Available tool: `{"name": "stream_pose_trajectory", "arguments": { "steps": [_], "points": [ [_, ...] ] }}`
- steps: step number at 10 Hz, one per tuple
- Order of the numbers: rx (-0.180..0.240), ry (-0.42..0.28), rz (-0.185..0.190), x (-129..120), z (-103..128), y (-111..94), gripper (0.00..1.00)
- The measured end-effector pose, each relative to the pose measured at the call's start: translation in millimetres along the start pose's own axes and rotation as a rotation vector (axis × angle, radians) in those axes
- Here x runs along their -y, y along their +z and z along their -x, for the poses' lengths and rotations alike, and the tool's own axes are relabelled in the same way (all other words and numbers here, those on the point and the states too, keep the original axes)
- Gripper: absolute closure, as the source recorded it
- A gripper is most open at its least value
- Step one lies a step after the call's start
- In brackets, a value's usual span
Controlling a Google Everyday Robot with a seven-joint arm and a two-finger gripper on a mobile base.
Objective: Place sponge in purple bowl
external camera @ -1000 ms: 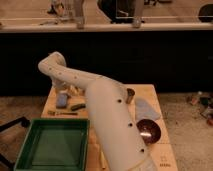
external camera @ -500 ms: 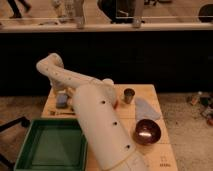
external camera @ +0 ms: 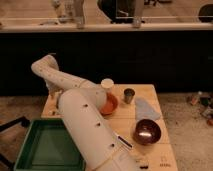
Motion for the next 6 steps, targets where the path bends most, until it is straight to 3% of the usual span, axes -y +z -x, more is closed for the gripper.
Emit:
{"name": "stream_pose_trajectory", "arguments": {
  "steps": [6],
  "points": [
    [0.034,-0.027,-0.02,-1,-8,22,0.2]
  ]
}}
